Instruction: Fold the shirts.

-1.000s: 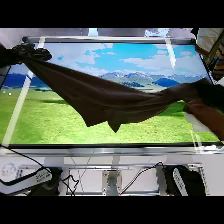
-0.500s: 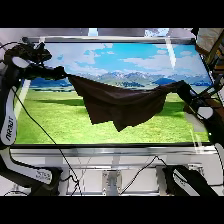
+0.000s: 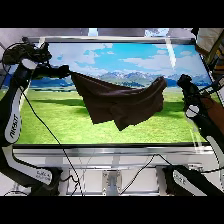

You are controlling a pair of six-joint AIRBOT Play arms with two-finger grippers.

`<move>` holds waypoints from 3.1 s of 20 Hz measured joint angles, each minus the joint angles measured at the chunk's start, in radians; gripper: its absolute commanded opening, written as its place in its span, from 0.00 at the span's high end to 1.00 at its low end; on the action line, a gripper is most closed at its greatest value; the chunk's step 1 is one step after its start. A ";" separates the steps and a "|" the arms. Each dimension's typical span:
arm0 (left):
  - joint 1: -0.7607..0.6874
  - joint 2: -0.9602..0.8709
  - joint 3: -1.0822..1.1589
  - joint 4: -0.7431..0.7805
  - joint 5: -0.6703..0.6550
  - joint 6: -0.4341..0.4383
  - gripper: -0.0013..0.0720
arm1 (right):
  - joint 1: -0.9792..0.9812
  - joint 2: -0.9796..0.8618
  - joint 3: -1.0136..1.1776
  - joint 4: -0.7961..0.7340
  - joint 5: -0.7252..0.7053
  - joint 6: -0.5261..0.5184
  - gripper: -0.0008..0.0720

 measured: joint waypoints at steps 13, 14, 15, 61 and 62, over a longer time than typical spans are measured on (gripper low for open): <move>-0.001 -0.002 0.000 0.010 -0.011 0.029 0.97 | -0.097 -0.031 -0.078 0.029 0.799 0.038 0.39; -0.001 -0.002 0.000 0.011 -0.015 0.029 0.97 | -0.097 -0.042 -0.093 0.057 0.804 0.041 0.39; -0.001 -0.002 0.000 0.014 -0.019 0.030 0.97 | -0.098 -0.053 -0.104 0.085 0.802 0.042 0.39; 0.052 0.449 0.515 0.520 -0.193 -0.049 0.97 | -0.151 0.159 0.896 0.173 0.744 -0.490 0.95; 0.053 0.502 0.515 0.532 -0.193 -0.039 0.97 | -0.152 0.194 0.914 0.097 0.795 -0.449 0.95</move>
